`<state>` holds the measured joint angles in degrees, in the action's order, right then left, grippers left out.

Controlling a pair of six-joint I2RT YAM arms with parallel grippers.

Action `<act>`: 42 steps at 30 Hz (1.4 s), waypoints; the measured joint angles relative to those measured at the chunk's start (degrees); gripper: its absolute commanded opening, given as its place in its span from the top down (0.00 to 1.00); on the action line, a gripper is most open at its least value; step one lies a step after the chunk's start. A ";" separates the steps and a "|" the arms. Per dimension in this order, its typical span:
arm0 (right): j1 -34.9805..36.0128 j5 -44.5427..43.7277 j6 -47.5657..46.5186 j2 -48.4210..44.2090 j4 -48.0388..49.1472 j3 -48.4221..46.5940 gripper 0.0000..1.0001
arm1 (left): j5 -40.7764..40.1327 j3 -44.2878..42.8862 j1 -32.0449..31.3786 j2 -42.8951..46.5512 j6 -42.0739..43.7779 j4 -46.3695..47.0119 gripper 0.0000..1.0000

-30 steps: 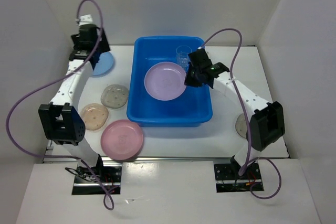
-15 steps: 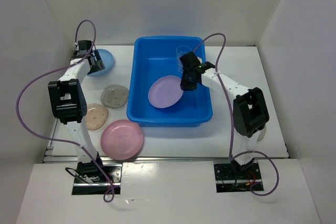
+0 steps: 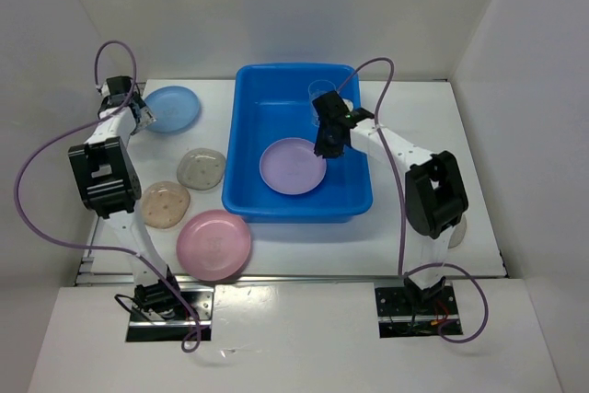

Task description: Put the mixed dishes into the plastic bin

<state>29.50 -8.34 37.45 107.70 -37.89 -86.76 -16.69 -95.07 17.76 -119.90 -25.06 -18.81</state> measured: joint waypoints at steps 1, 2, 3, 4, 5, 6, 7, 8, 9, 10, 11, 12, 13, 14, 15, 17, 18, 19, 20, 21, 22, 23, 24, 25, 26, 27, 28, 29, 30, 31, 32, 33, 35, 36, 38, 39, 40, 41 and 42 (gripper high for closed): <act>0.00 0.02 0.20 -0.39 0.04 0.02 0.73 | -0.13 0.00 0.22 -0.13 -0.72 0.26 0.20; 0.00 -0.02 0.33 -1.05 0.24 0.09 0.73 | -0.24 0.00 0.28 -0.37 -1.03 0.44 0.22; 0.00 -0.02 0.48 -1.97 0.26 0.13 0.73 | -0.35 0.00 0.26 -0.57 -1.31 0.76 0.24; 0.00 0.00 0.61 -3.28 0.24 0.20 0.73 | -0.39 -0.02 0.20 -0.87 -2.05 1.14 0.24; 0.00 -0.02 0.66 -4.66 0.31 0.22 0.73 | -0.37 -0.15 0.11 -1.27 -2.38 1.40 0.24; 0.00 -0.02 0.70 -6.12 0.52 0.22 0.73 | -0.35 -0.46 0.09 -1.86 -2.64 1.51 0.24; 0.00 0.00 0.81 -7.76 0.74 0.24 0.73 | -0.33 -1.01 0.09 -2.62 -3.13 1.51 0.26; 0.00 0.00 0.85 -9.33 0.94 0.24 0.73 | -0.11 -1.97 0.00 -3.67 -3.82 1.60 0.27; 0.00 0.07 0.87 -10.71 1.18 0.24 0.73 | 0.09 -2.97 -0.07 -4.74 -4.35 1.88 0.28; 0.00 0.20 0.94 -11.96 1.40 0.24 0.73 | 0.24 -3.63 -0.13 -5.64 -5.38 2.25 0.29; 0.00 0.24 1.03 -12.90 1.57 0.24 0.73 | 0.37 -4.04 -0.17 -6.34 -5.90 2.54 0.31; 0.00 0.28 1.07 -13.55 1.70 0.24 0.73 | 0.55 -4.44 -0.22 -6.93 -6.88 2.64 0.36; 0.00 0.35 1.07 -13.86 1.88 0.31 0.73 | 0.70 -4.68 -0.22 -7.48 -7.67 2.99 0.36; 0.00 0.44 1.07 -14.08 2.10 0.59 0.73 | 0.79 -4.76 -0.22 -7.82 -8.48 3.39 0.39; 0.00 0.46 1.09 -14.08 2.14 0.96 0.73 | 0.92 -5.03 -0.22 -8.22 -9.07 3.43 0.41; 0.00 0.57 1.11 -14.05 2.08 1.79 0.73 | 1.22 -7.13 -0.22 -9.53 -10.36 3.06 0.51; 0.00 0.61 1.18 -14.05 1.86 2.14 0.73 | 1.46 -8.57 -0.22 -10.38 -11.13 3.10 0.58; 0.00 0.59 1.22 -14.03 1.79 2.34 0.73 | 1.70 -9.88 -0.22 -11.10 -11.52 3.34 0.64; 0.00 0.52 1.25 -14.03 1.75 2.43 0.73 | 1.97 -10.88 -0.22 -11.47 -11.98 3.43 0.72; 0.00 0.48 1.22 -14.03 1.79 2.45 0.73 | 2.12 -11.78 -0.22 -11.91 -12.66 3.52 0.74; 0.00 0.35 1.22 -14.03 1.77 2.45 0.73 | 2.43 -12.55 -0.22 -12.20 -13.03 3.58 0.74; 0.00 0.22 1.22 -14.03 1.79 2.45 0.73 | 2.75 -13.11 -0.22 -12.41 -13.25 3.69 0.74; 0.00 0.15 1.22 -14.05 1.79 2.45 0.73 | 3.04 -13.44 -0.22 -12.59 -13.70 3.78 0.72; 0.00 0.04 1.22 -14.03 1.79 2.45 0.73 | 3.34 -13.77 -0.22 -12.81 -14.16 3.78 0.69; 0.00 -0.07 1.22 -14.03 1.79 2.45 0.73 | 3.63 -14.14 -0.22 -13.07 -14.43 3.82 0.62; 0.00 -0.15 1.20 -14.05 1.77 2.45 0.73 | 3.93 -14.36 -0.22 -13.40 -14.56 3.82 0.56; 0.00 -0.33 1.18 -14.03 1.77 2.45 0.73 | 4.24 -14.45 -0.22 -13.66 -14.69 3.80 0.53; 0.00 -0.48 1.11 -14.03 1.77 2.43 0.73 | 4.63 -14.47 -0.22 -13.97 -15.21 3.80 0.52; 0.00 -0.59 1.07 -14.03 1.68 2.38 0.73 | 4.94 -14.47 -0.22 -14.23 -15.50 3.76 0.52; 0.00 -0.72 1.01 -14.03 1.66 2.32 0.73 | 5.25 -14.47 -0.22 -14.58 -15.69 3.67 0.52; 0.00 -0.83 0.94 -14.03 1.64 2.27 0.73 | 5.46 -14.47 -0.22 -14.91 -15.74 3.61 0.52; 0.00 -0.90 0.85 -14.03 1.64 2.23 0.73 | 5.64 -14.49 -0.22 -15.12 -15.76 3.48 0.52; 0.00 -1.14 0.74 -14.03 1.62 2.19 0.73 | 5.95 -15.10 -0.22 -15.96 -15.74 2.78 0.57; 0.00 -1.25 0.66 -14.03 1.62 2.14 0.73 | 6.12 -15.37 -0.22 -16.33 -15.74 2.71 0.62; 0.00 -1.38 0.59 -14.03 1.55 2.01 0.73 | 6.23 -15.63 -0.22 -16.92 -15.76 2.45 0.81; 0.00 -1.40 0.57 -14.03 1.51 1.99 0.73 | 6.38 -15.63 -0.22 -17.07 -15.93 2.51 0.87; 0.00 -1.42 0.57 -14.03 1.46 1.97 0.73 | 6.56 -15.74 -0.22 -17.18 -16.17 2.62 0.94; 0.00 -1.46 0.57 -14.03 1.42 1.97 0.73 | 6.73 -15.93 -0.22 -17.18 -16.50 2.86 1.00; 0.00 -1.53 0.57 -14.03 1.40 1.97 0.73 | 6.84 -16.28 -0.22 -17.18 -17.05 3.17 1.00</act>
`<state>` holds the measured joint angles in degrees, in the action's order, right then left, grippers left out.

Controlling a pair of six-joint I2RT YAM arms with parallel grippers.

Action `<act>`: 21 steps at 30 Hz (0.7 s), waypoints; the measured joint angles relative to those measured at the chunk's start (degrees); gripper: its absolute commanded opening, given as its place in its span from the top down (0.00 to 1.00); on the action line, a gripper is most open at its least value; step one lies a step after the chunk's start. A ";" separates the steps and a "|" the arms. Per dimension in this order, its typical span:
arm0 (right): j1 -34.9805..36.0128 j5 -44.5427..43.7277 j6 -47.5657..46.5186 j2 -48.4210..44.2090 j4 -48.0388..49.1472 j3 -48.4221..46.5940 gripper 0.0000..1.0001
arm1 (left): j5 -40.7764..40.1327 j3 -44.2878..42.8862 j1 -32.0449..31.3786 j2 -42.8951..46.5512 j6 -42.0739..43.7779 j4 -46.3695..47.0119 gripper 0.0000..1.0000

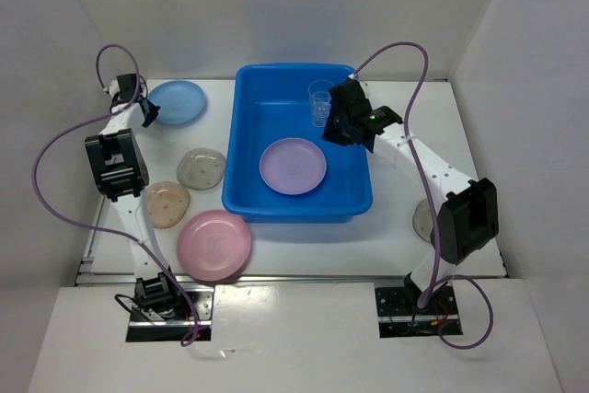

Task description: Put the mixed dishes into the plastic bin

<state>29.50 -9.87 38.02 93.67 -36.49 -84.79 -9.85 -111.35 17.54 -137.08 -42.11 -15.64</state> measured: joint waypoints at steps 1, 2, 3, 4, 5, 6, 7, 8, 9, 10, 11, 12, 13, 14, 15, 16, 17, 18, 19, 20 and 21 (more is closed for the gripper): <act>0.00 0.00 0.02 0.00 -0.04 0.00 0.73 | 0.17 -0.31 0.00 0.00 -0.24 0.28 1.00; 0.00 -0.02 0.02 0.00 -0.04 0.00 0.73 | 0.17 -0.46 0.00 0.00 -0.31 0.48 1.00; 0.00 -0.02 0.04 0.00 -0.04 0.00 0.73 | 0.13 -0.48 0.00 0.02 -0.26 0.50 1.00; 0.00 -0.02 0.04 0.00 -0.09 0.00 0.73 | 0.09 -0.48 0.00 0.09 -0.20 0.44 1.00; 0.00 0.00 0.04 0.00 -0.09 0.00 0.73 | 0.09 -0.48 0.00 0.13 -0.17 0.24 1.00; 0.00 0.00 0.04 0.00 -0.09 0.00 0.73 | 0.09 -0.46 0.00 0.42 -0.07 0.07 1.00; 0.00 0.04 0.04 0.00 -0.11 0.00 0.73 | 0.07 -0.24 -0.02 1.16 0.20 -0.13 1.00; 0.00 0.07 0.04 0.00 -0.09 0.00 0.73 | -0.11 0.42 -0.02 2.38 0.61 -0.66 1.00; 0.00 0.15 0.04 0.00 -0.09 0.00 0.73 | -0.39 1.09 -0.02 4.07 1.46 -1.57 1.00; 0.00 0.33 0.04 0.00 -0.07 0.00 0.73 | -0.55 1.64 0.00 5.99 1.88 -2.62 1.00; 0.00 0.50 0.04 0.00 -0.02 0.00 0.73 | -0.63 1.86 0.00 8.24 2.71 -3.72 1.00; 0.00 0.70 0.04 0.00 0.02 0.00 0.73 | -0.57 1.86 0.00 10.67 3.21 -4.37 1.00; 0.00 0.90 0.04 0.00 0.11 0.04 0.73 | -0.48 1.84 0.00 13.16 3.39 -4.79 1.00; 0.00 1.05 0.04 -0.02 0.33 0.22 0.73 | -0.22 1.60 0.00 16.00 3.76 -5.22 1.00; 0.00 1.22 0.04 -0.11 0.63 0.63 0.73 | 0.35 1.11 0.00 18.84 4.33 -5.53 1.00; 0.00 1.49 0.02 -0.22 0.74 1.05 0.73 | 1.29 0.63 0.00 21.49 4.42 -5.53 1.00; 0.00 1.60 0.00 -0.35 0.90 1.62 0.73 | 2.58 0.22 0.00 24.30 4.39 -5.31 1.00; 0.00 1.77 -0.04 -0.46 0.87 2.19 0.73 | 4.28 0.09 -0.04 26.91 4.31 -5.03 1.00; 0.00 1.77 -0.13 -0.61 0.94 2.69 0.73 | 6.34 0.13 -0.04 29.68 4.22 -4.79 1.00; 0.00 1.70 -0.24 -0.85 0.90 3.13 0.73 | 8.20 0.61 -0.33 32.30 4.13 -4.15 1.00; 0.00 1.55 -0.37 -1.18 0.94 3.61 0.72 | 9.40 1.66 -0.85 34.73 4.09 -3.45 1.00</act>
<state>29.50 -8.32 37.65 92.49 -35.55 -81.19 -0.45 -109.69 16.69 -102.35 -38.02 -19.09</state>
